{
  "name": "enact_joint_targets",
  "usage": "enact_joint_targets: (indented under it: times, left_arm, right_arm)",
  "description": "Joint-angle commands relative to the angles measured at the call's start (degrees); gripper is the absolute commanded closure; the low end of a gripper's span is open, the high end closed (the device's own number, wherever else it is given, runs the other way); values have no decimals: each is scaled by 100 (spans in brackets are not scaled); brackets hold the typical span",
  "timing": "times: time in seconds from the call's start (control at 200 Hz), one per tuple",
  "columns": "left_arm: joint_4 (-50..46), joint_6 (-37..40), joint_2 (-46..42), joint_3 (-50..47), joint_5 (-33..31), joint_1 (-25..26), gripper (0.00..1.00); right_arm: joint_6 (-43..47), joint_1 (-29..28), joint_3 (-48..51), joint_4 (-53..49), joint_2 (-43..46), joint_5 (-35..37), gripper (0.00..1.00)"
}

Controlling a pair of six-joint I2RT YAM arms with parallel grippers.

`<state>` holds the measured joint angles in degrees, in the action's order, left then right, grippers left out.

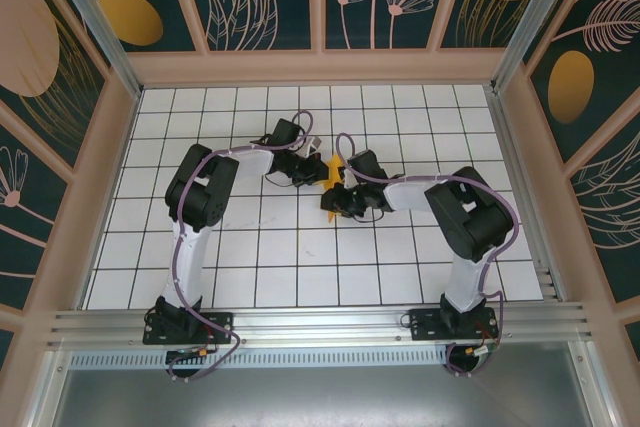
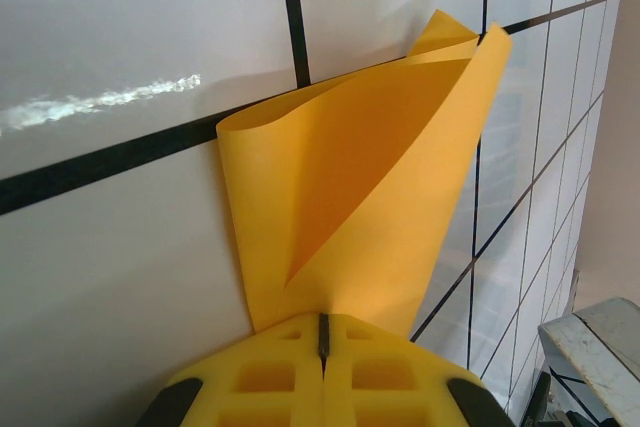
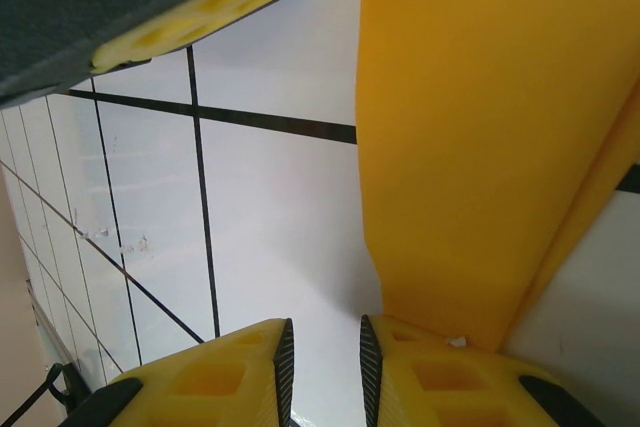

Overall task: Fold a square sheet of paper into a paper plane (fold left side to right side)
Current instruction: Fold the wing for the fifth time at the center of the table.

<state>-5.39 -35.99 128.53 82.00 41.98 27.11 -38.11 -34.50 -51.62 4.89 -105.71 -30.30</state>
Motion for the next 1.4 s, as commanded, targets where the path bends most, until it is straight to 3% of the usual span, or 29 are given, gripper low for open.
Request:
enact_joint_targets:
  times: [0.0, 0.185, 0.586, 0.806, 1.396]
  left_arm:
    - [-61, 197, 597, -119, -901, 57, 95]
    - [-66, 205, 594, -115, -905, 56, 96]
    - [-76, 219, 593, -133, -933, 57, 96]
    - [-81, 226, 594, -138, -944, 57, 96]
    - [-99, 232, 572, -130, -945, 57, 97]
  right_arm:
    - [-74, -92, -48, -139, -204, 103, 72]
    - [-15, -127, -115, -389, -217, 269, 71]
    - [12, -127, 318, -49, 874, 57, 70]
    - [-254, -145, 810, 431, 910, -183, 70]
    - [-183, -175, 427, 480, 399, -147, 70]
